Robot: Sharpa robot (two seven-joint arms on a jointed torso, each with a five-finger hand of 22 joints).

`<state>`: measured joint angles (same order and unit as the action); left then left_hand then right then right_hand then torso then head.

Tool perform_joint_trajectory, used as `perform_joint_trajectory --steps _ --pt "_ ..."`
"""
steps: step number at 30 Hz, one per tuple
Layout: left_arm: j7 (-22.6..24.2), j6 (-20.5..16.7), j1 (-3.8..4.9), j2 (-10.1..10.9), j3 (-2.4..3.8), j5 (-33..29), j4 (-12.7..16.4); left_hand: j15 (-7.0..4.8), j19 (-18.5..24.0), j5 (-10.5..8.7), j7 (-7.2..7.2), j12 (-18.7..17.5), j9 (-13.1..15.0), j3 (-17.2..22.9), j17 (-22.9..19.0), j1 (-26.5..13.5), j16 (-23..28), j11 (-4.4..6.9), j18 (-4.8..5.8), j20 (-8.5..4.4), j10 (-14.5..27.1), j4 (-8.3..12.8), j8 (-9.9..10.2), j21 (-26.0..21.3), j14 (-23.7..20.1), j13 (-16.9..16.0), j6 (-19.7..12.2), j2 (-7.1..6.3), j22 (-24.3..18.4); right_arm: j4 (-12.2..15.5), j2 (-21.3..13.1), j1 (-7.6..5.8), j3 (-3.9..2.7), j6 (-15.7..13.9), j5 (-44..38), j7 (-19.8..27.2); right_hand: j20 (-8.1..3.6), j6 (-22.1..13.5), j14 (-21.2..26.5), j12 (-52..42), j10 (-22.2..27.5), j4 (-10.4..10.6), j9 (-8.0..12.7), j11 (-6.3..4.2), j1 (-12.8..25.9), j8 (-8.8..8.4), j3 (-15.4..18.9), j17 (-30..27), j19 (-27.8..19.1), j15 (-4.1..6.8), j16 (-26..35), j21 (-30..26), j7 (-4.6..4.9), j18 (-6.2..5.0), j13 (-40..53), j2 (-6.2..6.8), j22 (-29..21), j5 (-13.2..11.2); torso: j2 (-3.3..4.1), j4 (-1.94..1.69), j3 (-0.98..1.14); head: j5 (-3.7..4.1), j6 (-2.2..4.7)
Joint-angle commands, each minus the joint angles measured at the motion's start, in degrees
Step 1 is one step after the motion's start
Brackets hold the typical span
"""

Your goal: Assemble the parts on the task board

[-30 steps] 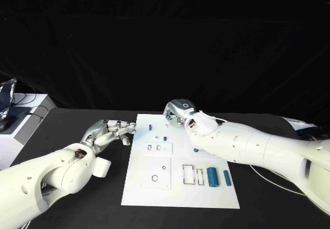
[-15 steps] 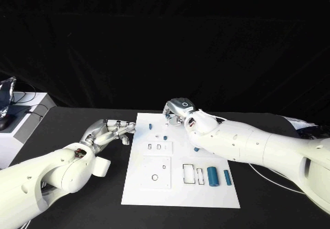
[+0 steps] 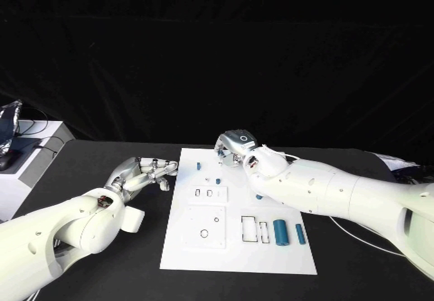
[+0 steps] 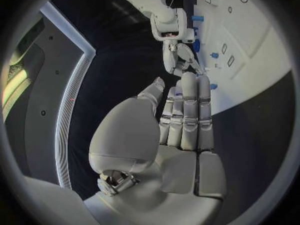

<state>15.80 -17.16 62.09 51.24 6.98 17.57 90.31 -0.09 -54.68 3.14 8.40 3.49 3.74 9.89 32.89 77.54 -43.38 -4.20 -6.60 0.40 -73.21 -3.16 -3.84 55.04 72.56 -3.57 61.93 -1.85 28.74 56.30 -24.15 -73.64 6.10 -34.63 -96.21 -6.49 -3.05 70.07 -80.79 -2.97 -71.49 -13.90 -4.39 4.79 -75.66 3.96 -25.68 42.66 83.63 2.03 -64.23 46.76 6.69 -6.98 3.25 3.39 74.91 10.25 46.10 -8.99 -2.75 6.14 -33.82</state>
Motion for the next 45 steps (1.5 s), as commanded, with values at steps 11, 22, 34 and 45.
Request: perform_joint_trajectory --steps 11,22,34,45 --pt "0.1 1.1 0.03 -0.1 0.05 -0.4 -0.1 0.01 0.4 0.06 -0.1 0.1 0.0 0.2 0.0 -0.1 -0.4 0.11 -0.56 0.12 0.4 -0.1 0.1 0.3 -0.3 0.0 -0.3 0.19 0.0 -0.4 -0.5 0.45 0.27 1.3 -1.4 -1.8 0.07 0.1 -0.3 -0.4 -3.5 0.0 -0.1 -1.96 -1.3 -0.25 -0.1 -0.1 3.4 0.14 0.3 -0.3 0.04 -1.13 0.3 -1.57 5.7 0.3 0.2 -0.19 -0.06 0.2 0.12" --pt "0.1 1.1 0.03 -0.1 0.05 -0.4 -0.3 0.01 0.4 0.05 -0.12 0.1 0.0 0.2 -0.2 -0.2 -0.5 0.11 -0.57 0.13 0.5 -0.1 0.2 0.3 -0.3 0.0 -0.3 0.19 -0.1 -0.3 -0.7 0.45 0.27 0.6 -2.4 -2.8 0.09 0.0 -0.3 -0.4 -3.5 0.0 -0.1 -1.95 -1.3 -0.23 -0.1 -0.1 3.4 0.13 0.3 -0.4 0.05 -1.11 0.3 -1.51 5.7 0.4 0.26 -0.31 -0.16 0.36 0.19" --pt "0.0 1.2 0.03 0.0 0.05 -0.4 -0.5 0.01 0.4 0.05 -0.12 0.1 0.0 0.2 -0.2 -0.2 -0.5 0.11 -0.57 0.13 0.5 -0.1 0.2 0.3 -0.3 0.0 -0.3 0.19 -0.1 1.5 -1.6 0.46 0.25 -1.2 -3.3 -3.4 0.08 0.1 -0.3 -0.4 -3.5 -0.1 -0.1 -1.97 -1.3 -0.23 -0.2 0.0 3.4 0.14 0.3 -0.3 0.02 -1.09 0.3 -1.43 5.7 0.5 0.35 -0.34 -0.23 0.34 0.3" --pt "-0.1 1.2 0.03 0.0 0.05 -0.4 -0.6 0.03 0.5 0.05 -0.08 0.1 0.0 0.2 -0.4 -0.2 -0.6 0.06 -0.59 0.15 0.6 0.0 0.2 0.4 -0.3 0.0 -0.4 0.19 -0.1 2.3 -2.2 0.46 0.12 -1.9 -3.4 -3.7 0.06 0.2 -0.4 -0.4 -3.6 -0.1 -0.1 -1.99 -1.2 -0.21 -0.3 0.0 3.5 0.15 0.3 -0.2 -0.01 -1.09 0.3 -1.29 5.8 0.7 0.39 -0.32 -0.23 0.47 0.44"
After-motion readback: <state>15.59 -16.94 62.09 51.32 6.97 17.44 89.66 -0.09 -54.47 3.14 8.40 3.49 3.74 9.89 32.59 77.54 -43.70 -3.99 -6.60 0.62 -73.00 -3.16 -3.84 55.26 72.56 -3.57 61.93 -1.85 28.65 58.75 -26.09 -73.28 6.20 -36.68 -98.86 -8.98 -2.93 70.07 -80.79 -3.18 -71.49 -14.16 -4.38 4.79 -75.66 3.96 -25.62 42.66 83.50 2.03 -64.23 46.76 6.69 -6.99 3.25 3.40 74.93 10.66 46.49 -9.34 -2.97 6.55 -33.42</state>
